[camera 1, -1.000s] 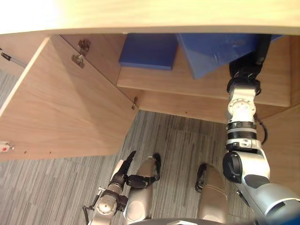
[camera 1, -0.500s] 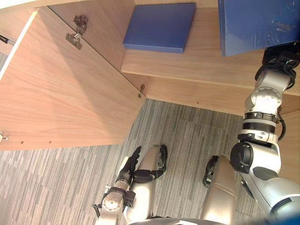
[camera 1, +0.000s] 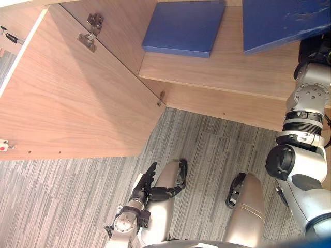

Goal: Walk over to the cabinet, pick up the folder, carry it to the office cabinet, place the folder inside the office cabinet, then close the office cabinet door

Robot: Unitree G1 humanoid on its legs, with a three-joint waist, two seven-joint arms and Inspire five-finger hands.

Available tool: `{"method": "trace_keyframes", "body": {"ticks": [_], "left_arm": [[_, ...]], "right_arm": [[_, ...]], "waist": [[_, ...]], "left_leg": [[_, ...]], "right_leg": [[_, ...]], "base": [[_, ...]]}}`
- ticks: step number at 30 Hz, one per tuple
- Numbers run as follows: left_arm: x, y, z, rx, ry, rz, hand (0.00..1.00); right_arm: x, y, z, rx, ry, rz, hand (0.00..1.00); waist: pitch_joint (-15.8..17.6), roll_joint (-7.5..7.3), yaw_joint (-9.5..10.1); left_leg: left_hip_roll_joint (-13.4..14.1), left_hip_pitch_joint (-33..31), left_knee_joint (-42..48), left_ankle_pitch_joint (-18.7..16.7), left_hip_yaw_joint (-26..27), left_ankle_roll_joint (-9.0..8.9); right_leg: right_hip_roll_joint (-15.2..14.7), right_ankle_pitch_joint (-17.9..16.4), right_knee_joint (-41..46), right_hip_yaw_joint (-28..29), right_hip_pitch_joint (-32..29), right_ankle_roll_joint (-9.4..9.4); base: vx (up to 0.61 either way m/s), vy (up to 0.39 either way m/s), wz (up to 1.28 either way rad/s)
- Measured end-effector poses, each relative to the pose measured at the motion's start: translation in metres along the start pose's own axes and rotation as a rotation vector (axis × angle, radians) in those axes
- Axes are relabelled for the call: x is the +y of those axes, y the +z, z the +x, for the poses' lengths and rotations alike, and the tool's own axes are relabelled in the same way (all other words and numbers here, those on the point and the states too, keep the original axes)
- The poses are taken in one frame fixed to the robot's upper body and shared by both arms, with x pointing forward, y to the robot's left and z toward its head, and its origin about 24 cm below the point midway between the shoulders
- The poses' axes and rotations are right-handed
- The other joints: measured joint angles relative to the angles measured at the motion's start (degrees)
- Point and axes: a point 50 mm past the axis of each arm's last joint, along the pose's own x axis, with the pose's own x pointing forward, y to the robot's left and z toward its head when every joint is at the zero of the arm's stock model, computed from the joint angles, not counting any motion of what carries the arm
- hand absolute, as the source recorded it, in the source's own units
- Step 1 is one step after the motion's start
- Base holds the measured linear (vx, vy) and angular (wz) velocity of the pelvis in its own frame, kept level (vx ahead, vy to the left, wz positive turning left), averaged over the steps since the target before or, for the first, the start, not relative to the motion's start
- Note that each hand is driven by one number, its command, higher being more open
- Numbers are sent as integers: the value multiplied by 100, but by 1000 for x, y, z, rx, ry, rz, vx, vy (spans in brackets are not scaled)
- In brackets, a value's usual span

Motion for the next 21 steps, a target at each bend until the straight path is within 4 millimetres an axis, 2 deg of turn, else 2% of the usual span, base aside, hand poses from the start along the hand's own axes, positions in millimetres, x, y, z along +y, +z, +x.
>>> {"method": "trace_keyframes", "body": {"ticks": [16,18,20,21], "left_arm": [[4,-9,-7,39,24,-146,100],[4,-11,-7,44,23,-146,100],[7,-16,-8,59,19,-125,100],[7,-19,-9,69,17,-97,100]], "right_arm": [[-40,-36,0,159,-153,-133,100],[-51,-45,-1,216,-175,-259,100],[-64,-48,0,301,-143,-510,100],[-67,-47,0,317,-128,-576,100]], "waist": [[-20,24,-77],[-20,22,-106],[-20,20,-119],[-19,20,-117]], "left_leg": [[122,444,-328,8,62,-24],[141,518,-377,8,89,-23],[146,535,-435,9,114,-22],[147,535,-436,9,114,-22]], "right_leg": [[118,45,-392,-85,451,7],[121,47,-450,-104,528,12],[124,60,-506,-104,533,32],[124,61,-516,-108,539,34]], "base": [[48,-31,-3],[78,-6,-1],[63,3,-1],[63,9,1]]}}
